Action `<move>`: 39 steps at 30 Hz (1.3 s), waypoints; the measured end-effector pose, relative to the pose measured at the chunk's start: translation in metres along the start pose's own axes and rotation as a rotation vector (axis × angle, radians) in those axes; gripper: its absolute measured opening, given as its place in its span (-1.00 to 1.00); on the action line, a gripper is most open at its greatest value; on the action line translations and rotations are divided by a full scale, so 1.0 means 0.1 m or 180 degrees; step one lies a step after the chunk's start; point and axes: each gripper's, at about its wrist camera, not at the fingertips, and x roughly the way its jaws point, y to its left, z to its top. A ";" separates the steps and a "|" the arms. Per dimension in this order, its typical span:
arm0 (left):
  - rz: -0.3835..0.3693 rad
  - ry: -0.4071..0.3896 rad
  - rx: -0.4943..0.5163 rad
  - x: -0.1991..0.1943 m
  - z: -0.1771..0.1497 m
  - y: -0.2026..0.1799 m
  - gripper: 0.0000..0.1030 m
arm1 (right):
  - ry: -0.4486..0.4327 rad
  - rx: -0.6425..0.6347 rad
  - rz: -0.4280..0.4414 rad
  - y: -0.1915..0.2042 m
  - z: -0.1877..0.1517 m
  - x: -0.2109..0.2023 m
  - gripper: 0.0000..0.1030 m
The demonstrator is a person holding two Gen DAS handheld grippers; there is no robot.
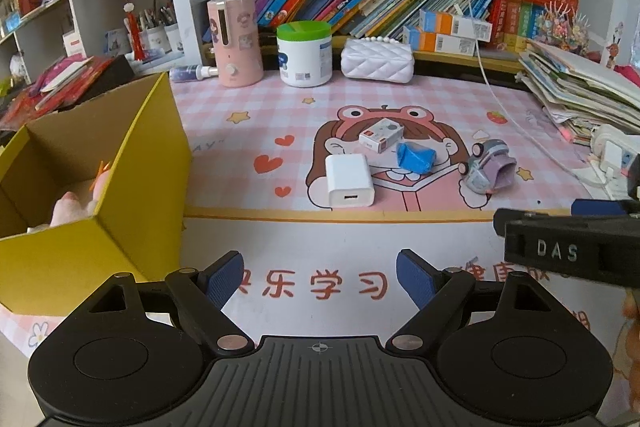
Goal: Organize objects
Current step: 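Grasp the grey toy car with the right tool, then grasp the white charger with the left tool while the right tool lifts the car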
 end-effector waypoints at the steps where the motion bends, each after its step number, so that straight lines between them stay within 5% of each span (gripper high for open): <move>1: 0.0011 0.0013 0.0000 0.03 0.01 0.00 0.66 | 0.0007 0.0004 0.0012 -0.02 0.03 0.05 0.52; 16: 0.0205 0.0154 -0.0025 0.37 0.21 0.03 0.66 | 0.0091 -0.0313 0.0223 0.02 0.40 0.94 0.58; 24: 0.0161 0.0208 0.0086 0.52 0.30 -0.01 0.65 | 0.0069 -0.0209 0.0159 -0.05 0.50 1.17 0.42; 27: 0.0109 0.0233 0.0143 0.60 0.33 -0.08 0.65 | 0.0115 -0.0164 0.0109 -0.11 0.49 1.24 0.02; 31: 0.0079 0.0199 0.0163 0.65 0.38 -0.13 0.64 | 0.0104 0.0054 0.0136 -0.23 0.46 1.19 -0.85; 37: 0.0053 0.0231 0.0160 0.80 0.44 -0.20 0.63 | 0.0008 0.0197 0.0189 -0.31 0.35 0.90 -0.84; 39: 0.0021 0.0236 0.0163 0.85 0.46 -0.23 0.63 | -0.0004 0.0206 0.0177 -0.34 0.33 0.85 -0.61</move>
